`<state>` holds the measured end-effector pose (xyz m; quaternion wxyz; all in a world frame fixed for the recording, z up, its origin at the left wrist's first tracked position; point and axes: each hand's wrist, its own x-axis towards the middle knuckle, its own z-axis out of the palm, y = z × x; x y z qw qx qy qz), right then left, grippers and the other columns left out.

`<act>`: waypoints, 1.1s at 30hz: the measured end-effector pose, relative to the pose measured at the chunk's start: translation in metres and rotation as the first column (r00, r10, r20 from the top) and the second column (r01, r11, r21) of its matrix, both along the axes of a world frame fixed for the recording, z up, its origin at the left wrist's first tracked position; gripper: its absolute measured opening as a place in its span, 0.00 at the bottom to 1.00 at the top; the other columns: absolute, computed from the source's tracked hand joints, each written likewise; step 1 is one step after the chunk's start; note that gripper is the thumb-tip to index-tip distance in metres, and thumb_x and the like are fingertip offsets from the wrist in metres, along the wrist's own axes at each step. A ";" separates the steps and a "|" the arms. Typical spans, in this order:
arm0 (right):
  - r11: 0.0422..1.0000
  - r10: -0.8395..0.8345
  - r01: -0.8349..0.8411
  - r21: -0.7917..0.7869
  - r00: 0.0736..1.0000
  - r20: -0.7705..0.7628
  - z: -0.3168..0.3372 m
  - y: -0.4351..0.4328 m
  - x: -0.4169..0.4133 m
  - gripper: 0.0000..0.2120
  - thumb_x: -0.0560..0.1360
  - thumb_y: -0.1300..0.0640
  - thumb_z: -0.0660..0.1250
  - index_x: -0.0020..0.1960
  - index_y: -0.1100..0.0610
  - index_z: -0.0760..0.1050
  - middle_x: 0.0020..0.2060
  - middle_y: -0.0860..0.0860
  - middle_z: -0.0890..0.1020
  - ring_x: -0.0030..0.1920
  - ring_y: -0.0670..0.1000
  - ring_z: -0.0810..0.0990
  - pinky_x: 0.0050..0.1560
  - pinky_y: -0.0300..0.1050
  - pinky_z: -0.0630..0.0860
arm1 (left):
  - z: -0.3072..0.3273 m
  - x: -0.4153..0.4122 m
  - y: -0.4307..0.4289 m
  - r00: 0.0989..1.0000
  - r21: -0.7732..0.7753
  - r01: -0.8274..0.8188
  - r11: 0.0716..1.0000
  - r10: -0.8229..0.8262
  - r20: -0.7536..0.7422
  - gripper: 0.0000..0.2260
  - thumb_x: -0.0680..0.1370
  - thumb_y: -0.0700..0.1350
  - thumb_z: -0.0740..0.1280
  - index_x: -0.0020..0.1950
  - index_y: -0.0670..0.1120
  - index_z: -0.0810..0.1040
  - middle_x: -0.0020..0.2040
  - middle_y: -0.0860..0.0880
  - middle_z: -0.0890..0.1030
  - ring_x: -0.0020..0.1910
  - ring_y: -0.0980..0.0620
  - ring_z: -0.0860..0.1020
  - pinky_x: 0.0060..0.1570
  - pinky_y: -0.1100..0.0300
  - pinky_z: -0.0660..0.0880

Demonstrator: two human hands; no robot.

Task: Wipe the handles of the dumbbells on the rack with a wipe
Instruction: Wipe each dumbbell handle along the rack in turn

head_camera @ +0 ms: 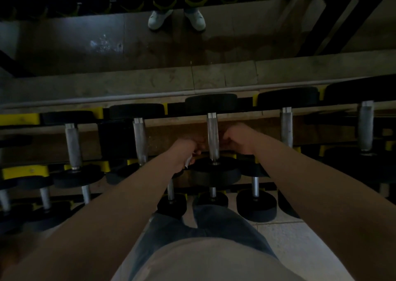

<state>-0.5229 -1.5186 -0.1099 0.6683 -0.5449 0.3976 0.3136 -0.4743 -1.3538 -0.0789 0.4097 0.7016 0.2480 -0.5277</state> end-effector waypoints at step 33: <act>0.969 -0.136 0.180 -0.172 0.961 0.240 0.025 0.014 -0.013 0.07 0.81 0.63 0.65 0.55 0.59 0.81 0.54 0.60 0.84 0.56 0.58 0.83 0.61 0.53 0.79 | 0.011 -0.001 0.006 0.999 -0.028 0.002 1.000 -0.001 0.034 0.15 0.82 0.37 0.55 0.63 0.45 0.78 0.51 0.47 0.80 0.38 0.54 0.70 0.33 0.59 0.63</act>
